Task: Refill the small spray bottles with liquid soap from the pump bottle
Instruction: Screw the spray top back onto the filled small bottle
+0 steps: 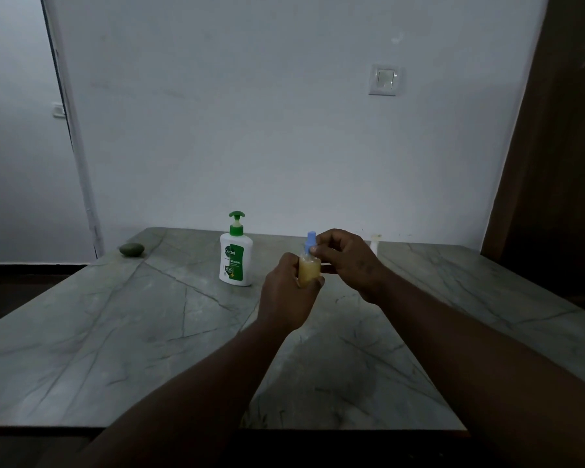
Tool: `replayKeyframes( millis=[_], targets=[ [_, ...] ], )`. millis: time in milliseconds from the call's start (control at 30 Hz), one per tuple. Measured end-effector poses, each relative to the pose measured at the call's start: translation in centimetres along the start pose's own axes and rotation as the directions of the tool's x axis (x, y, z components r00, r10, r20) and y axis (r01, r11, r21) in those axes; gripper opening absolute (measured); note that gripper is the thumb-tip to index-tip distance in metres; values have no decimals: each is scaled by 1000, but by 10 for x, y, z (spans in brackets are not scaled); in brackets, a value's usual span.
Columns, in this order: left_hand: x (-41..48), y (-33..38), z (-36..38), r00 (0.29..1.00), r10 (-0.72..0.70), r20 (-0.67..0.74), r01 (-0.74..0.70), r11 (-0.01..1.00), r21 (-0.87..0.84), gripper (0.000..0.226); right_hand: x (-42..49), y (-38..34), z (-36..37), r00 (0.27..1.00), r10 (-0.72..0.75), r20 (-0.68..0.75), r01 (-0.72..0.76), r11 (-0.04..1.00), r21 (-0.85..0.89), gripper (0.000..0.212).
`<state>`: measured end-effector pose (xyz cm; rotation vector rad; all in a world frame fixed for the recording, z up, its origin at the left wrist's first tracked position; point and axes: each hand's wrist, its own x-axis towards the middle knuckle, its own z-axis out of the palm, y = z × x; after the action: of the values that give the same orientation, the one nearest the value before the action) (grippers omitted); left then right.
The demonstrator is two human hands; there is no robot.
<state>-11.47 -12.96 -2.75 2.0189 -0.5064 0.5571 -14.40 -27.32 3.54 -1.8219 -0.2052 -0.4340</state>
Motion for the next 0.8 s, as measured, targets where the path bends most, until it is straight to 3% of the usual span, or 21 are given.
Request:
replayKeyframes(
  millis=[133, 267, 367, 500, 667, 800],
  targets=[
    [2, -2, 2, 1000, 8, 6, -8, 1000, -2, 37, 3, 6, 2, 1000, 17, 15, -16, 998, -57, 30],
    [6, -3, 3, 1000, 4, 13, -4, 1000, -18, 37, 6, 10, 0, 998, 35, 52, -36, 999, 28, 22],
    [9, -6, 6, 1000, -13, 18, 13, 1000, -18, 37, 11, 15, 1, 1000, -12, 6, 12, 1000, -25, 11],
    [14, -9, 9, 1000, -13, 28, 14, 999, -31, 34, 18, 21, 3, 1000, 2, -9, -2, 999, -52, 32],
    [21, -15, 12, 999, -21, 33, 22, 999, -30, 33, 27, 28, 1, 998, 61, 31, -61, 998, 24, 26],
    [28, -21, 17, 998, -37, 46, 38, 999, -24, 35, 33, 35, 2, 1000, 23, -13, -23, 1000, -6, 5]
  ],
)
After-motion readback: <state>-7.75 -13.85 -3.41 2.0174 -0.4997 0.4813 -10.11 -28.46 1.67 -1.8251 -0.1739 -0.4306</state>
